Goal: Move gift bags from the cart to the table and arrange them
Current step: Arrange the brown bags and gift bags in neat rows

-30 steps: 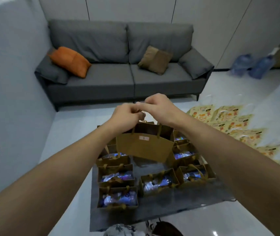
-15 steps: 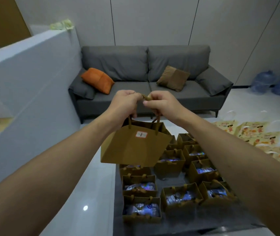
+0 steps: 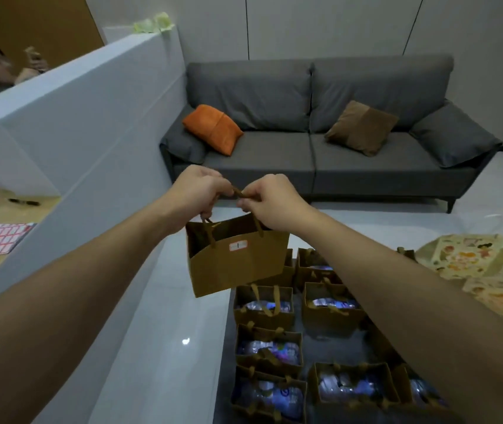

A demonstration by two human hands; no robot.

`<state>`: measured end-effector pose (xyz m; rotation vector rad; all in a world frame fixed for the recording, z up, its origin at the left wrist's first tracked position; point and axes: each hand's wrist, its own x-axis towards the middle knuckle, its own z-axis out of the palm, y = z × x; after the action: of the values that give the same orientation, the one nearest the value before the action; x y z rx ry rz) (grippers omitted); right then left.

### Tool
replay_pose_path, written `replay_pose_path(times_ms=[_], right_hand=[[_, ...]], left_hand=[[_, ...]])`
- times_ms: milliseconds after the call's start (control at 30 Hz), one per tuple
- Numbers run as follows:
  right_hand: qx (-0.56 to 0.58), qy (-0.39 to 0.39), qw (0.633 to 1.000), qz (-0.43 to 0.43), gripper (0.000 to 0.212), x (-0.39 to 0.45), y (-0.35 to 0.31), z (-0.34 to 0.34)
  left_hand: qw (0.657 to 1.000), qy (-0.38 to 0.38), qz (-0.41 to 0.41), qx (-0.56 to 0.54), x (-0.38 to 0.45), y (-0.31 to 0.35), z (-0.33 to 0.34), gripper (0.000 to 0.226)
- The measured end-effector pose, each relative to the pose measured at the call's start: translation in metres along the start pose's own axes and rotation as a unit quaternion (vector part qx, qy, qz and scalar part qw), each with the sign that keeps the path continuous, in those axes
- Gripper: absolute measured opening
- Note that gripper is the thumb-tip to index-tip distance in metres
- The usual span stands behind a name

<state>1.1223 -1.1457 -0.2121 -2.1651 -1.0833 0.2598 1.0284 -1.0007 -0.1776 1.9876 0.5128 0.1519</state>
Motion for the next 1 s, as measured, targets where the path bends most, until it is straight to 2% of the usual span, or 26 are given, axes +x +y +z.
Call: replay_pose_path(times_ms=[67, 167, 333, 433, 533, 633, 800, 867, 933, 1000], right_hand=[[0.003, 0.003, 1.000, 0.018, 0.018, 0.011, 0.027, 0.012], [0.022, 0.023, 0.994, 0.105, 0.027, 0.016, 0.092, 0.038], [-0.042, -0.084, 0.966, 0.239, 0.030, 0.001, 0.193, 0.087], [-0.083, -0.154, 0.950, 0.259, 0.029, 0.002, 0.231, 0.122], [-0.120, -0.202, 0.942, 0.240, 0.029, 0.016, 0.256, 0.161], [-0.192, -0.215, 0.933, 0.216, 0.049, 0.040, 0.277, 0.200], [-0.320, -0.213, 0.895, 0.225, 0.081, 0.076, 0.310, 0.253], [-0.326, -0.222, 0.889, 0.233, 0.077, 0.087, 0.323, 0.266], [-0.312, -0.195, 0.901, 0.232, 0.053, 0.090, 0.333, 0.272], [-0.274, -0.134, 0.927, 0.216, 0.031, 0.088, 0.335, 0.271]], left_hand=[[0.997, 0.006, -0.023, 0.067, 0.016, -0.014, 0.012, 0.029], [0.980, -0.008, -0.073, 0.185, 0.038, -0.041, 0.034, 0.026], [0.970, 0.028, -0.147, 0.190, 0.056, -0.105, 0.057, 0.027], [0.961, 0.062, -0.199, 0.184, 0.066, -0.140, 0.060, 0.027], [0.952, 0.103, -0.235, 0.167, 0.076, -0.172, 0.060, 0.028], [0.943, 0.138, -0.260, 0.153, 0.080, -0.200, 0.067, 0.030], [0.937, 0.185, -0.271, 0.117, 0.084, -0.231, 0.075, 0.032], [0.936, 0.201, -0.271, 0.103, 0.089, -0.238, 0.071, 0.030], [0.937, 0.200, -0.266, 0.101, 0.095, -0.240, 0.067, 0.030], [0.940, 0.190, -0.261, 0.106, 0.099, -0.237, 0.065, 0.030]])
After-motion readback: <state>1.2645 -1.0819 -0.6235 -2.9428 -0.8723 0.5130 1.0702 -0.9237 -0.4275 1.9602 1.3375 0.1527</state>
